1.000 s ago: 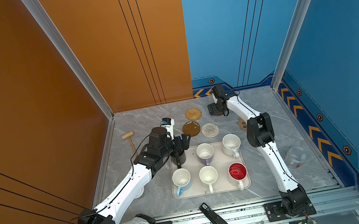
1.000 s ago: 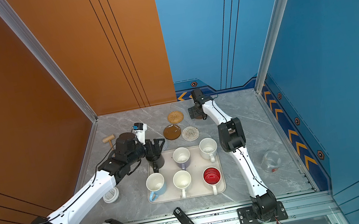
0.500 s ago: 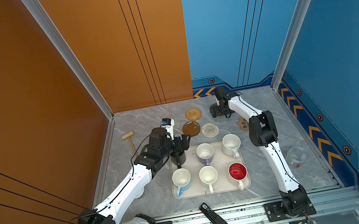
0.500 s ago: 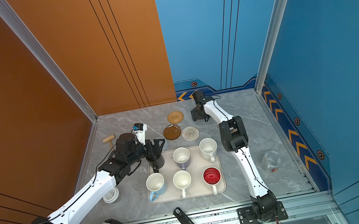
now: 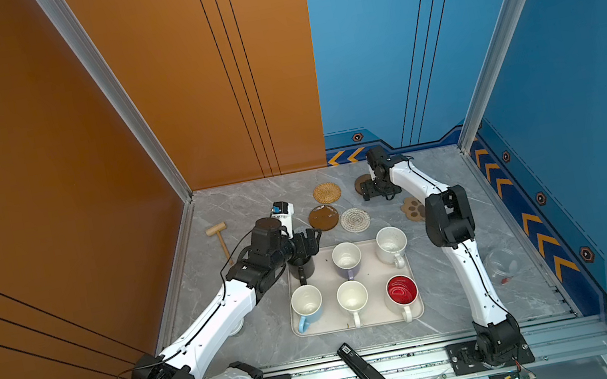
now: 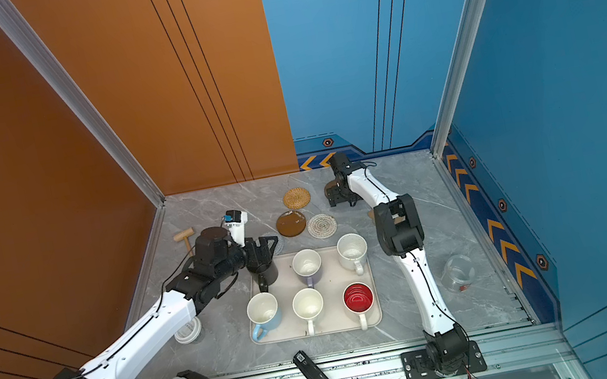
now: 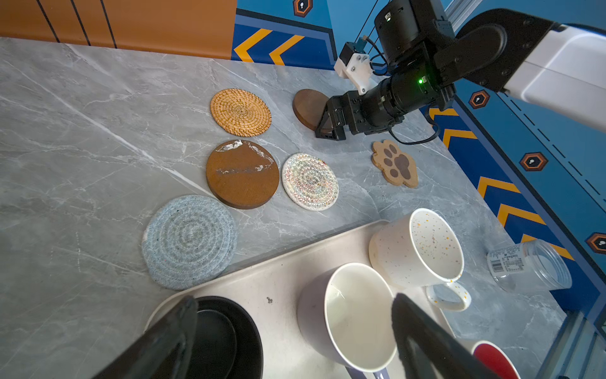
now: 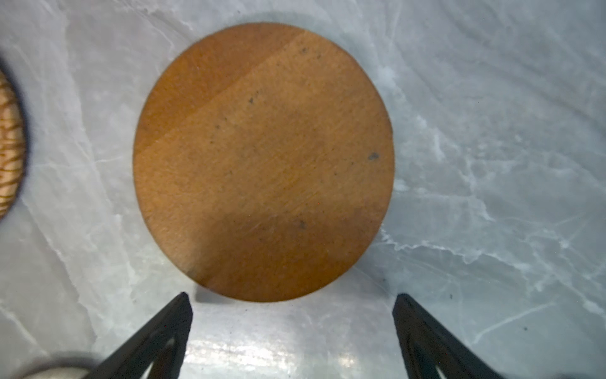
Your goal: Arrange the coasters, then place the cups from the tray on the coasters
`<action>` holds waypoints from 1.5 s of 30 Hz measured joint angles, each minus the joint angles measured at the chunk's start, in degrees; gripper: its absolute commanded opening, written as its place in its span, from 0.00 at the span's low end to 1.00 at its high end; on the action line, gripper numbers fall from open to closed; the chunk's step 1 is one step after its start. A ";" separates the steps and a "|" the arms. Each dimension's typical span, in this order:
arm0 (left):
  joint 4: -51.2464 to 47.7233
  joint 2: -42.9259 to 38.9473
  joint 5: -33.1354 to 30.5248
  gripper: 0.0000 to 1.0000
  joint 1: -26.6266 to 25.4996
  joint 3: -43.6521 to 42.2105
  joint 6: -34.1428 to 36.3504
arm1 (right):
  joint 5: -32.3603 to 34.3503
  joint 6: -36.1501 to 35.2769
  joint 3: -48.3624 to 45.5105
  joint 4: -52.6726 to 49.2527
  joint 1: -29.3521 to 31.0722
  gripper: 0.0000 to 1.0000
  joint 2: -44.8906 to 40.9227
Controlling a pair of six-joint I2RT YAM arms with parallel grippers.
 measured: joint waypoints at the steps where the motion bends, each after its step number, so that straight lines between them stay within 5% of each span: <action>1: 0.09 0.00 0.00 0.93 0.00 0.00 -0.02 | -0.46 0.15 0.57 0.22 0.00 0.95 0.00; 13: 0.15 0.76 -0.04 0.93 0.37 0.00 -0.39 | -5.44 3.02 14.38 9.62 0.00 1.00 3.34; 22: 0.15 4.17 -0.02 0.93 0.48 0.13 -0.87 | -7.93 4.79 14.56 16.59 -0.70 1.00 11.26; 45: 1.07 8.31 1.40 0.91 0.48 2.45 -1.49 | -11.50 6.03 18.29 23.41 -2.34 1.00 15.80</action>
